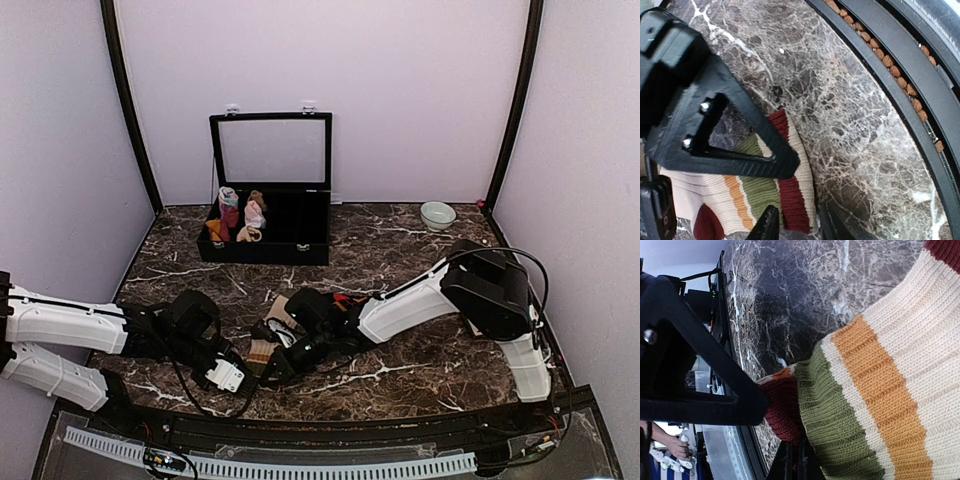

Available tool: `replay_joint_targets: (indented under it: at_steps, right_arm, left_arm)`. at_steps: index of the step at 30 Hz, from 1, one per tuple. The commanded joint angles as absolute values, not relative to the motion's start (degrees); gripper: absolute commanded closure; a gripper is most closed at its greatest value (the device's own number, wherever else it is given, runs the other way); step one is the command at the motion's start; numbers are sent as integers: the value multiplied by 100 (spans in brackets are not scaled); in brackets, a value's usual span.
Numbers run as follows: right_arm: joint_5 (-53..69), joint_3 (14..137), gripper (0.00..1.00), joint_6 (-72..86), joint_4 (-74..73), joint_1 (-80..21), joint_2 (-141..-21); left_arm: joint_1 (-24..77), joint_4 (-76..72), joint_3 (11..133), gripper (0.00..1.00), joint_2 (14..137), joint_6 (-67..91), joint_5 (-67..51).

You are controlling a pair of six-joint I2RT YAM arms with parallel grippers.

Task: Roll the socks
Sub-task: Roll the sock at the center of the board.

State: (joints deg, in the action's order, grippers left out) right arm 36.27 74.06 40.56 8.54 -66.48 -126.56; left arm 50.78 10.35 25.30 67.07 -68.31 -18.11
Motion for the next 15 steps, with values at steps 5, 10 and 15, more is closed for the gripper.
replay_joint_targets:
  at_steps: [5,10,15]
  right_arm:
    - [3482,7110,100,4417,-240,-6550,-13289]
    - [3555,6962,100,4620,66,-6496,-13288]
    - [3578,6940,100,4739,200,-6471,-13301]
  left_arm:
    - [5150,881,2675,76,7260,-7090,-1556]
    - [5229,840,2587,83,7280,-7136,-1507]
    - [5413,470,2421,76,7172,-7057,-1246]
